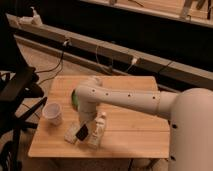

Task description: Place the eraser on the white sponge

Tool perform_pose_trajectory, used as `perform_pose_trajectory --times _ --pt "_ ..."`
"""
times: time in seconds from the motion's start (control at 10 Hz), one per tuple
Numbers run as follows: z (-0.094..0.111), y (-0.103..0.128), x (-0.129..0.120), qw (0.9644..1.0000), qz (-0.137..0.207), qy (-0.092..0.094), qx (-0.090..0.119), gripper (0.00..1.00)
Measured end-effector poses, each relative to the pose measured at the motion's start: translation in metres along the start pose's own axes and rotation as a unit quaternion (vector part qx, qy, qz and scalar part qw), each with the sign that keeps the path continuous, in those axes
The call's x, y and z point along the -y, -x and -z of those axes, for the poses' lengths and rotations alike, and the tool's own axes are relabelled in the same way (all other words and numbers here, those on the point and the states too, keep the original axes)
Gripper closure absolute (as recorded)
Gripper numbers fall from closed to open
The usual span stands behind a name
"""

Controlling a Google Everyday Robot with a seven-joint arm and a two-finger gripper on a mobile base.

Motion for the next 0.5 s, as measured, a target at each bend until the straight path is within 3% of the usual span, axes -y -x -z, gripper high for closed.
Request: perform_pose_trajectory --times 0.2,0.3,0.5 --pt "0.001 0.001 -0.002 1.0000 0.002 0.003 -0.002 0.86" --pt "0.001 -0.001 -0.001 1.0000 0.001 -0.004 -0.006 0.95" --pt "0.006 0.003 0.010 0.9994 0.001 -0.033 -0.009 1.00"
